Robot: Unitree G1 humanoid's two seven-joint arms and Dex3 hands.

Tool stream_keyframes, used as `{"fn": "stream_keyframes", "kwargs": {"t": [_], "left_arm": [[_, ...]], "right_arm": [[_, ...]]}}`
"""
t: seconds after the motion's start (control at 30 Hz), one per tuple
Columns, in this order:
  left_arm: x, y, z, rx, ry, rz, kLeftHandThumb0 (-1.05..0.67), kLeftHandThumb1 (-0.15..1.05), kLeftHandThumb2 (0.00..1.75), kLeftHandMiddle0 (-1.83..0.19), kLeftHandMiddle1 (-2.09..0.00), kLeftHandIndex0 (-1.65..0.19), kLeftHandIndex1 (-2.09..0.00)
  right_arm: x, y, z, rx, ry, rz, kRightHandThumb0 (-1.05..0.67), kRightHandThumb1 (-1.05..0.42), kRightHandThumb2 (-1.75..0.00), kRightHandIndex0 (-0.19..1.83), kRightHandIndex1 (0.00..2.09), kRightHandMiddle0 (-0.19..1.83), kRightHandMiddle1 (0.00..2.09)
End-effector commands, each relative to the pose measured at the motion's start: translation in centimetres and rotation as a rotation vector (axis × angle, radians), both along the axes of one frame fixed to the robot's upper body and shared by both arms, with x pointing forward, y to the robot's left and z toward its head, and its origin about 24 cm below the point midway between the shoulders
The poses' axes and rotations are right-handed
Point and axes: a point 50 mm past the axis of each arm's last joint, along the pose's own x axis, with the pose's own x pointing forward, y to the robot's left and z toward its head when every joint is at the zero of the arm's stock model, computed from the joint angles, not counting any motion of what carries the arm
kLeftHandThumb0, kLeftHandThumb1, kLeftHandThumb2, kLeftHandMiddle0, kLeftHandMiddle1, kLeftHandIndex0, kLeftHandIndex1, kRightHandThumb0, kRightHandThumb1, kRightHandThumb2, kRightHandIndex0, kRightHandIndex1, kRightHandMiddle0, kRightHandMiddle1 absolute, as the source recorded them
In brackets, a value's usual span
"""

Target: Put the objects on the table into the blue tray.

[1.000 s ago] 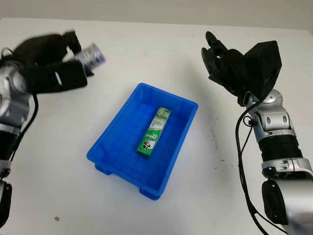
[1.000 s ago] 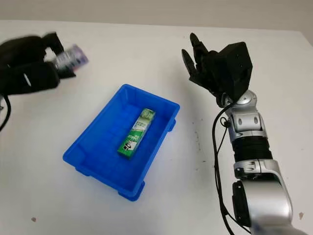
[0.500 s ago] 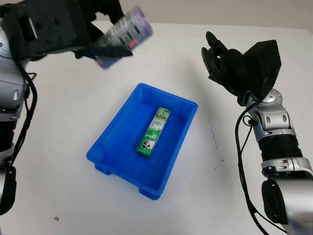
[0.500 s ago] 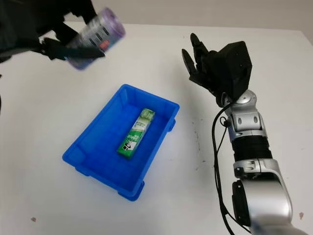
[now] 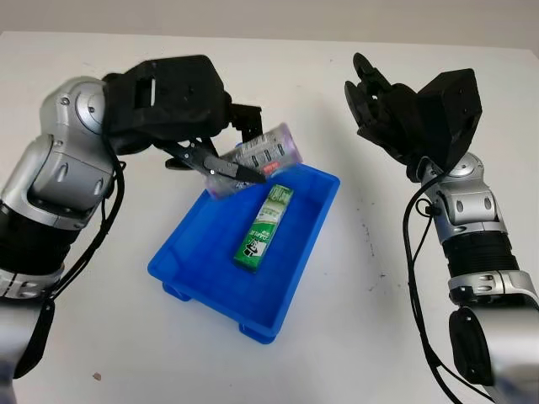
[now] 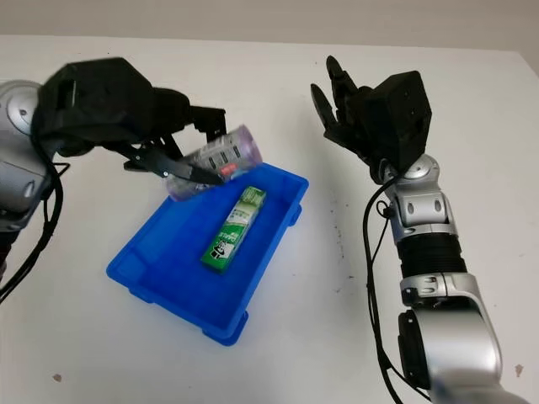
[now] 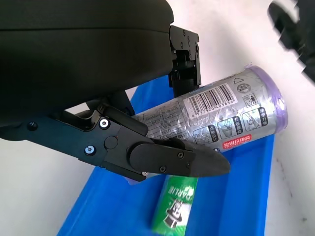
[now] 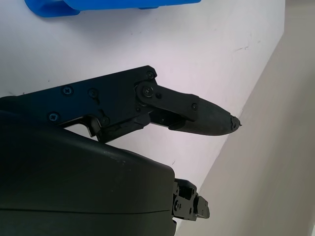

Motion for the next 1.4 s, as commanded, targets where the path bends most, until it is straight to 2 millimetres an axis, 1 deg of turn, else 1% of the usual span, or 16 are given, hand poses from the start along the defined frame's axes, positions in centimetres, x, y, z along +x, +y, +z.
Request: {"fn": "stream_keyframes", "kwargs": {"t": [0.0, 0.1, 0.2, 0.23, 0.27, 0.33, 0.37, 0.47, 0.53, 0.7, 1.13, 1.23, 1.27, 1.3, 1.33, 1.37], "left_arm": [[0.1, -0.3, -0.8, 0.002, 0.046, -0.013, -0.42, 1.05, 0.41, -1.37, -2.09, -1.22, -2.09], [0.1, -0.4, -1.3, 0.006, 0.092, 0.006, -0.43, 1.05, 0.42, -1.41, -2.09, -1.26, -2.09], [0.1, -0.7, -1.5, -0.011, 0.110, 0.029, -0.51, 1.05, 0.42, -1.31, -2.09, -1.02, -2.09], [0.0, -0.8, -1.4, -0.025, 0.127, 0.039, -0.55, 1.05, 0.42, -1.07, -2.09, -0.75, -2.09], [-0.1, -0.9, -1.2, -0.035, 0.154, 0.047, -0.60, 1.05, 0.42, -0.59, -2.03, -0.21, -2.03], [-0.5, -1.2, -0.9, -0.039, 0.209, 0.021, -0.68, 1.05, 0.42, -0.11, -1.32, 0.11, -1.44], [-0.7, -1.3, -0.8, -0.037, 0.226, 0.008, -0.70, 1.05, 0.42, -0.04, -0.97, 0.15, -1.22], [-1.3, -1.7, -0.5, -0.048, 0.253, -0.011, -0.74, 1.05, 0.42, 0.03, -0.42, 0.19, -0.70], [-1.6, -1.9, -0.2, -0.078, 0.260, -0.015, -0.73, 1.05, 0.42, 0.02, -0.27, 0.19, -0.53], [-2.0, -2.1, 0.5, -0.130, 0.252, -0.017, -0.71, 1.05, 0.38, 0.01, -0.22, 0.19, -0.57], [-2.2, -2.0, 1.6, -0.168, 0.185, -0.020, -0.65, 1.05, 0.30, -0.07, -0.27, 0.19, -0.68], [-1.8, -1.7, 2.0, -0.224, 0.145, 0.006, -0.66, 1.05, 0.32, 0.04, -0.68, 0.19, -0.92], [-1.5, -1.4, 2.3, -0.276, 0.126, 0.043, -0.62, 1.05, 0.32, 0.05, -1.42, 0.18, -1.58], [-1.2, -1.0, 2.6, -0.313, 0.093, 0.081, -0.59, 1.05, 0.32, -0.17, -1.75, 0.02, -1.83], [-1.0, -0.8, 2.8, -0.335, 0.069, 0.105, -0.57, 1.05, 0.34, -0.62, -1.95, -0.36, -1.99], [-0.8, -0.4, 3.0, -0.353, 0.035, 0.141, -0.56, 1.05, 0.35, -0.80, -2.02, -0.50, -2.04]], "right_arm": [[-0.2, -0.3, 0.4, -0.013, -0.023, -0.002, -0.67, -1.05, -0.66, -0.19, 0.00, -0.19, 0.00], [-0.2, -0.3, 0.4, -0.010, -0.017, -0.001, -0.67, -1.05, -0.65, -0.19, 0.00, -0.19, 0.00], [-0.1, -0.3, 0.3, -0.009, -0.016, 0.001, -0.68, -1.05, -0.65, -0.19, 0.00, -0.19, 0.00], [-0.1, -0.3, 0.3, -0.008, -0.016, 0.002, -0.68, -1.05, -0.65, -0.19, 0.00, -0.19, 0.00], [-0.1, -0.2, 0.3, -0.008, -0.017, 0.003, -0.67, -1.05, -0.65, -0.19, 0.00, -0.19, 0.00], [-0.1, -0.2, 0.4, -0.009, -0.016, 0.002, -0.67, -1.05, -0.65, -0.19, 0.00, -0.19, 0.00], [-0.1, -0.2, 0.4, -0.005, -0.017, 0.004, -0.67, -1.05, -0.65, -0.19, 0.00, -0.19, 0.00], [-0.1, -0.1, 0.3, 0.001, -0.016, 0.005, -0.67, -1.05, -0.64, -0.19, 0.00, -0.19, 0.00], [-0.1, -0.1, 0.3, 0.000, -0.018, 0.003, -0.67, -1.05, -0.64, -0.19, 0.00, -0.19, 0.00], [0.0, -0.1, 0.3, 0.001, -0.017, 0.005, -0.66, -1.05, -0.65, -0.19, 0.00, -0.19, 0.00], [0.1, -0.1, 0.2, 0.012, -0.015, 0.011, -0.66, -1.05, -0.64, -0.19, 0.00, -0.19, 0.00], [0.1, -0.1, 0.2, 0.014, -0.016, 0.008, -0.67, -1.05, -0.64, -0.19, 0.00, -0.19, 0.00], [0.1, 0.0, 0.2, 0.016, -0.017, 0.004, -0.67, -1.05, -0.64, -0.19, 0.00, -0.19, 0.00], [0.1, 0.0, 0.3, 0.019, -0.020, 0.003, -0.67, -1.05, -0.64, -0.19, 0.00, -0.19, 0.00], [0.1, 0.0, 0.3, 0.021, -0.021, 0.003, -0.67, -1.05, -0.64, -0.19, 0.00, -0.19, 0.00], [0.0, 0.1, 0.3, 0.023, -0.022, 0.002, -0.67, -1.05, -0.64, -0.19, 0.00, -0.19, 0.00]]}}
